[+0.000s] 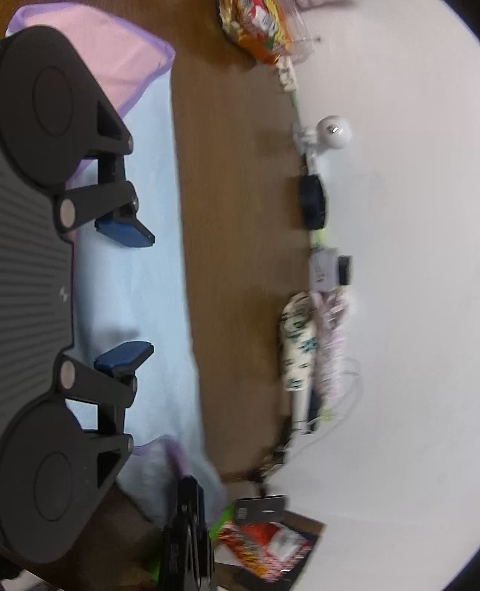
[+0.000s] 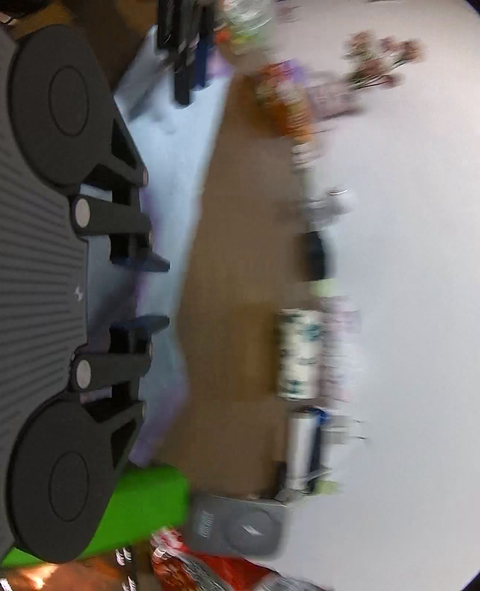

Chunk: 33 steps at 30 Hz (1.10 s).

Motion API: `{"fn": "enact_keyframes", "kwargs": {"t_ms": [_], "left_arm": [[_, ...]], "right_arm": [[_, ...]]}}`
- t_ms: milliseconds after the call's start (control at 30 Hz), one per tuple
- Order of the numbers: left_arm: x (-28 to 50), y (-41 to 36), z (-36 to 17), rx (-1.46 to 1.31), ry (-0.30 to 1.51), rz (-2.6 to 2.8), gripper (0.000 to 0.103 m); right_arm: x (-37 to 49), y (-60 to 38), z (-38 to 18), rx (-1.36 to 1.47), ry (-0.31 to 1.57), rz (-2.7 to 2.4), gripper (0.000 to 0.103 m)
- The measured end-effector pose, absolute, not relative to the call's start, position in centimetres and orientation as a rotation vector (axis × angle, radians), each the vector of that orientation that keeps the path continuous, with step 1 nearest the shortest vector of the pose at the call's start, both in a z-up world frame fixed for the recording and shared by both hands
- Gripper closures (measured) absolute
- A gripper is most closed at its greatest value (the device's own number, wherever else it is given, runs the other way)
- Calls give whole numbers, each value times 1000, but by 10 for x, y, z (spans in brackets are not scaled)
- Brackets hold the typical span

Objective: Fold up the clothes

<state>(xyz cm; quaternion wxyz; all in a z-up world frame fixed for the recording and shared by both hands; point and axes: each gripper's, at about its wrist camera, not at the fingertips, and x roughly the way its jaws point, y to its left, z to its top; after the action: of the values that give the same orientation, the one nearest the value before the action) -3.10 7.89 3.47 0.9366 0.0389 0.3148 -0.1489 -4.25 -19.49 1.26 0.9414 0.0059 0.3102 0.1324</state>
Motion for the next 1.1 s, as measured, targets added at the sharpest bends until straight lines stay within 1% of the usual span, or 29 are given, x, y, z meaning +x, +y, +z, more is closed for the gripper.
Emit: {"fn": "enact_keyframes", "kwargs": {"t_ms": [67,133,167,200,333,400,500,633,667,700,733,800,867,933,967,1000,1067,1100], "left_arm": [[-30,79,28,81,678,-285,48],[-29,84,22,70,697,-272,48],[-31,87,21,68,686,-267,48],[-32,88,21,65,682,-267,47],[-35,93,17,48,666,-255,47],[-38,92,16,67,660,-248,47],[-42,92,16,91,655,-251,47],[-43,97,15,68,647,-256,46],[-43,96,15,69,645,-255,45],[-44,95,14,75,643,-257,44],[-44,95,14,81,640,-258,43],[-46,94,13,91,632,-260,43],[-47,96,12,88,627,-265,43],[-47,96,12,84,627,-267,43],[-47,96,12,83,628,-267,43],[-47,96,13,80,628,-267,43],[-46,97,13,73,629,-267,43],[-46,97,14,69,630,-267,43]], "right_arm": [[-50,-201,10,25,643,253,85],[-63,-210,12,49,619,233,76],[-71,-217,15,79,589,222,65],[-77,-223,18,108,563,212,62],[-79,-230,15,186,574,118,62],[-81,-227,12,185,572,94,55],[-84,-225,16,209,551,102,54],[-83,-231,23,262,510,48,45],[-81,-233,24,273,504,27,45],[-75,-231,18,271,540,3,45],[-68,-230,11,269,575,-18,46],[-62,-225,-2,255,625,-8,51],[-62,-214,-6,167,609,-20,53],[-61,-207,-8,111,609,-34,60],[-60,-207,-9,96,610,-42,72],[-58,-207,-9,83,610,-49,79],[-59,-212,-8,100,608,-41,91],[-59,-213,-8,110,605,-38,93]]}}
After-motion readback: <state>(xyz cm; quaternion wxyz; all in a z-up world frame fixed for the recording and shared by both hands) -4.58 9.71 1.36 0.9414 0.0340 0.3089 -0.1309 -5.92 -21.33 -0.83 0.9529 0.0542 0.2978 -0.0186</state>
